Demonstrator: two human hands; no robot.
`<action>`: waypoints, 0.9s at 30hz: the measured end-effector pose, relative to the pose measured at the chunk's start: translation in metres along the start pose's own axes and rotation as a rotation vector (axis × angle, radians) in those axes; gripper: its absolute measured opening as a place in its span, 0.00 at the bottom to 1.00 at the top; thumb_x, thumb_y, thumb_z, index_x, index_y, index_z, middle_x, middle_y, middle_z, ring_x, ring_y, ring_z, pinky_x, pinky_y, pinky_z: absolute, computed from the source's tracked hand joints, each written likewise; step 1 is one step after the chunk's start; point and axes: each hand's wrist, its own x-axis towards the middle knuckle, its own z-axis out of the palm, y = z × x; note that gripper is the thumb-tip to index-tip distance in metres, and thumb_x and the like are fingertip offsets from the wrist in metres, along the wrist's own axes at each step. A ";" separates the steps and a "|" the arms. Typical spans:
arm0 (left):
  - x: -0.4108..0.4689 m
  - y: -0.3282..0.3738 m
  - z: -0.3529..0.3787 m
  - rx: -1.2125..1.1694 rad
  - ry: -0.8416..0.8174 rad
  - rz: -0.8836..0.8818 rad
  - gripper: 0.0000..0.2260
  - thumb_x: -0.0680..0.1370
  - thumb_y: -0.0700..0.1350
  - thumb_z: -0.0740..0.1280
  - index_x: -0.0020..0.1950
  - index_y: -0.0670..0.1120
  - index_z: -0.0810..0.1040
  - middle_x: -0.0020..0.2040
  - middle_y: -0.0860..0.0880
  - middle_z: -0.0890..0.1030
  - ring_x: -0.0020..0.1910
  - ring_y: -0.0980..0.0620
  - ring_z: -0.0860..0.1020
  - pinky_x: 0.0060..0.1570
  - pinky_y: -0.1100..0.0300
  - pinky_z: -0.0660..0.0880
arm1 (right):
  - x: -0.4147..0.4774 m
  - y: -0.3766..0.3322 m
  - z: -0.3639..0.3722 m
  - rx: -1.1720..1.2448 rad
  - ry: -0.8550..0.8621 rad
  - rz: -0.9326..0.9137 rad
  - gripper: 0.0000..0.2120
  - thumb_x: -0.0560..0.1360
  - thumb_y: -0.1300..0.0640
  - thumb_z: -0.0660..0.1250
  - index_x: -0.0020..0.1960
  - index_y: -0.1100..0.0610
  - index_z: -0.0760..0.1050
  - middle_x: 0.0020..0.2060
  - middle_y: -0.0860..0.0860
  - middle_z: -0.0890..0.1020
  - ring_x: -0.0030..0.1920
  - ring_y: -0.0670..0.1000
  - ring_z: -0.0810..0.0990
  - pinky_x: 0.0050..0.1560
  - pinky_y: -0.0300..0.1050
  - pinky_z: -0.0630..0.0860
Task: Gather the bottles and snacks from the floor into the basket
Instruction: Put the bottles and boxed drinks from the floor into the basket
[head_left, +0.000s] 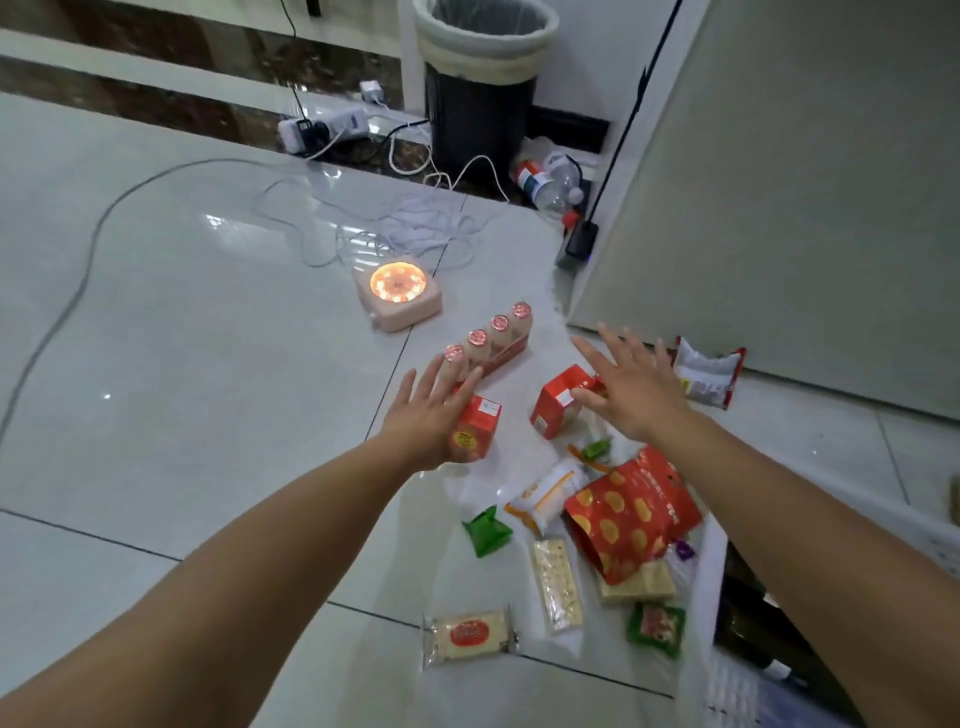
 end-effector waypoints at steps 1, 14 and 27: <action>0.008 -0.001 0.002 0.003 -0.020 0.008 0.47 0.74 0.62 0.66 0.77 0.52 0.34 0.78 0.48 0.35 0.76 0.46 0.34 0.73 0.46 0.37 | 0.005 -0.001 0.003 0.007 -0.009 -0.007 0.32 0.78 0.37 0.51 0.77 0.43 0.40 0.77 0.50 0.41 0.77 0.55 0.40 0.73 0.60 0.38; 0.033 -0.003 0.032 -0.134 0.046 -0.068 0.26 0.77 0.46 0.66 0.71 0.43 0.59 0.65 0.41 0.68 0.57 0.40 0.73 0.51 0.49 0.72 | 0.038 -0.016 0.049 0.210 -0.126 -0.031 0.35 0.70 0.62 0.71 0.71 0.47 0.59 0.71 0.52 0.60 0.66 0.59 0.66 0.57 0.58 0.74; 0.028 0.005 0.023 -0.158 -0.015 -0.122 0.27 0.78 0.47 0.65 0.71 0.41 0.57 0.63 0.40 0.68 0.59 0.42 0.72 0.52 0.48 0.74 | 0.010 -0.009 0.059 0.497 0.127 0.228 0.14 0.74 0.53 0.67 0.55 0.56 0.69 0.52 0.56 0.79 0.52 0.60 0.78 0.44 0.49 0.72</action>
